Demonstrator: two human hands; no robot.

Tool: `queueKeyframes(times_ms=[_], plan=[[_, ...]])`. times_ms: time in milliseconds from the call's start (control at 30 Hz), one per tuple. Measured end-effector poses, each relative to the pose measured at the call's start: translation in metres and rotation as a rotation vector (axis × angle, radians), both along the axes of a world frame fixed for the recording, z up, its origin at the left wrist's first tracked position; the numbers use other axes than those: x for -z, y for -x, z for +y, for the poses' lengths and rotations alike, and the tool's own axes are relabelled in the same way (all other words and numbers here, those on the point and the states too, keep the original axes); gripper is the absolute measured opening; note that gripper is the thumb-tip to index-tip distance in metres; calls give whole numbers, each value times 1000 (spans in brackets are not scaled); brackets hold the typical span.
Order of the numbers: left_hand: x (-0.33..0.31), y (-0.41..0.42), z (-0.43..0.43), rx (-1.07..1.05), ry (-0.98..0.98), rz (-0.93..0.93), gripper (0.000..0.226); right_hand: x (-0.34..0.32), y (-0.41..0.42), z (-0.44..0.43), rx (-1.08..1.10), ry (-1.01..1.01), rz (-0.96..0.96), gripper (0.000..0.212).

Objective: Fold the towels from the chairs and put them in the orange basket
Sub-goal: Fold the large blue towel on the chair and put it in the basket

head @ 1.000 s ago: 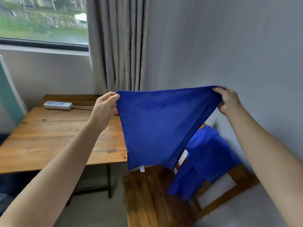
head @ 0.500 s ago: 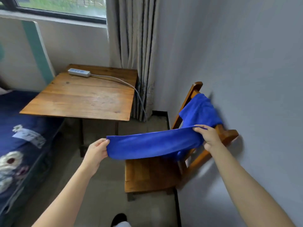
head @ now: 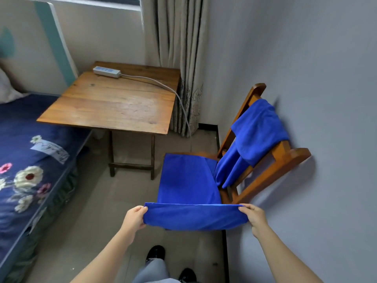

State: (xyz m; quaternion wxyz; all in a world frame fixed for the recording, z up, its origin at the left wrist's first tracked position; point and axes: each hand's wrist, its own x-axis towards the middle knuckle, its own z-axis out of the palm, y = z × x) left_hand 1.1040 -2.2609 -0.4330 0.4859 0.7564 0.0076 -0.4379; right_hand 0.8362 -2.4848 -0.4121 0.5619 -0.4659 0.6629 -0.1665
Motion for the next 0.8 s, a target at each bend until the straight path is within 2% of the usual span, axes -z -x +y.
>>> queueKeyframes(times_ms=[133, 233, 333, 567, 667, 800], plan=[[15, 3, 9, -38, -37, -36, 21, 13, 4, 7, -5, -45, 7, 13], [19, 3, 16, -62, -58, -163, 17, 16, 0, 14, -57, -47, 19, 9], [18, -3, 15, -92, -35, -269, 23, 20, -12, 15, -86, -51, 1, 9], [14, -39, 1, -117, -26, -454, 22, 41, -56, 6, -135, -85, 36, 6], [27, -58, 5, -56, -101, -441, 21, 49, -70, 2, -200, -138, 114, 14], [50, -83, -3, 78, -203, -324, 22, 62, -85, -9, -254, -200, 264, 20]])
